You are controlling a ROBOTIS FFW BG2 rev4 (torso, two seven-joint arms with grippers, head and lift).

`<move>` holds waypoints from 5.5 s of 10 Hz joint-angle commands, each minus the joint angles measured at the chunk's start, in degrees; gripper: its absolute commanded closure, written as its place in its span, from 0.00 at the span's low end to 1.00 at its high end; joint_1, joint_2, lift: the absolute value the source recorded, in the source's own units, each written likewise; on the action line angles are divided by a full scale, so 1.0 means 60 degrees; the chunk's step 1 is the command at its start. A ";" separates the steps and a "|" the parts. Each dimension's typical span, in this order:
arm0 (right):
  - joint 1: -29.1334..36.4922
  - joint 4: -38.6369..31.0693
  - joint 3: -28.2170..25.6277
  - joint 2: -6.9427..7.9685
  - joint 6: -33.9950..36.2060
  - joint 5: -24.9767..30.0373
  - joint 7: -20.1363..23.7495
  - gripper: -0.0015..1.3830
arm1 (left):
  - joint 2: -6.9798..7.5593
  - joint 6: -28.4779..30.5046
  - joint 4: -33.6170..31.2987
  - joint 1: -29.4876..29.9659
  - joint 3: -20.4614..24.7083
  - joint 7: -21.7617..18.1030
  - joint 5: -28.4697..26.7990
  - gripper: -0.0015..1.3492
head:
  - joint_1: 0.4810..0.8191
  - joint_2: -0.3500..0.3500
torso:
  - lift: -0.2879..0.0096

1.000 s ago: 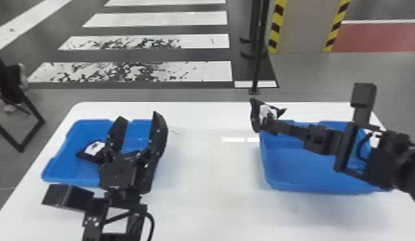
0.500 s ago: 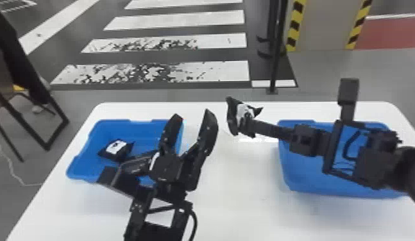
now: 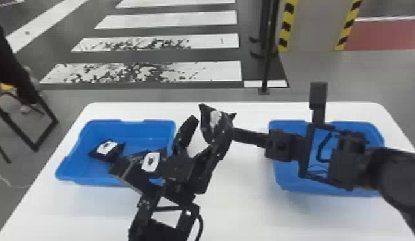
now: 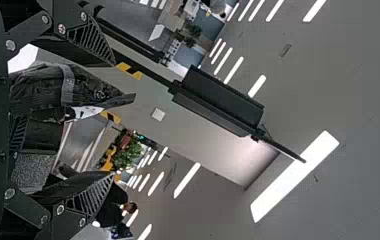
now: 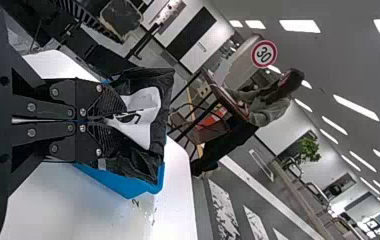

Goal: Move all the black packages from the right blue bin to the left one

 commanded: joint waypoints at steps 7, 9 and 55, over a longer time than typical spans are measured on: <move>-0.0074 -0.0116 0.0403 -0.0053 -0.0099 -0.0382 0.0002 0.82 | -0.0102 0.0927 -0.0269 0.0146 0.0815 -0.0190 -0.1077 0.90 | 0.63 0.73 | 0.50; -0.0098 -0.0092 0.0403 -0.0053 -0.0263 -0.0439 -0.0012 0.82 | -0.0117 0.0997 -0.0363 0.0146 0.0929 -0.0278 -0.1344 0.90 | 0.63 0.72 | 0.50; 0.8645 -0.4991 -0.4300 0.1559 -0.7669 0.6474 -0.1287 0.10 | -0.0908 0.2052 -0.3316 0.3685 0.3576 0.1187 -0.4295 0.14 | 0.63 0.45 | 0.50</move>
